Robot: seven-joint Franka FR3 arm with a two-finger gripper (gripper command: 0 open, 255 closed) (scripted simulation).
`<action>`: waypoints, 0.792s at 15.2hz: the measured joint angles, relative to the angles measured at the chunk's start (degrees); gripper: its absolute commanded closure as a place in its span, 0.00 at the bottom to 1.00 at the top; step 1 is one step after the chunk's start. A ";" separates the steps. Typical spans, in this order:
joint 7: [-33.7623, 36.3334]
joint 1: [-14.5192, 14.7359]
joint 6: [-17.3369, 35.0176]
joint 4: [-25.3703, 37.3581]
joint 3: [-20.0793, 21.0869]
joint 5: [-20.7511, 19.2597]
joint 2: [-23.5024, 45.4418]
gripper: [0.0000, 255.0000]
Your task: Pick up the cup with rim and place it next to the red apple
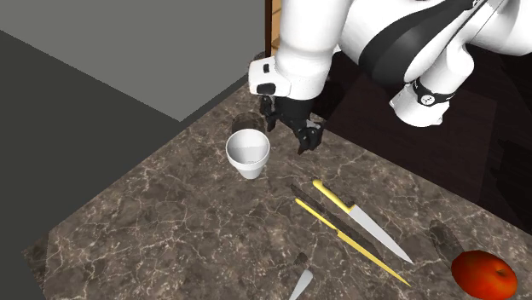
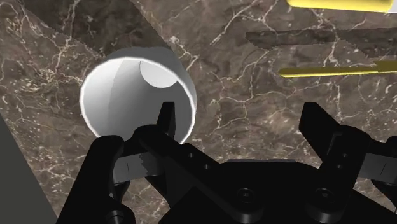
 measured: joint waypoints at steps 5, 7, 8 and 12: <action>-5.36 -3.41 1.58 8.23 0.73 5.72 10.76 0.00; -5.91 -3.85 2.46 8.98 1.08 6.55 12.48 0.00; -6.14 -3.99 3.12 8.78 1.21 6.82 12.98 0.00; -6.94 -4.54 5.53 8.75 1.86 7.99 15.48 0.00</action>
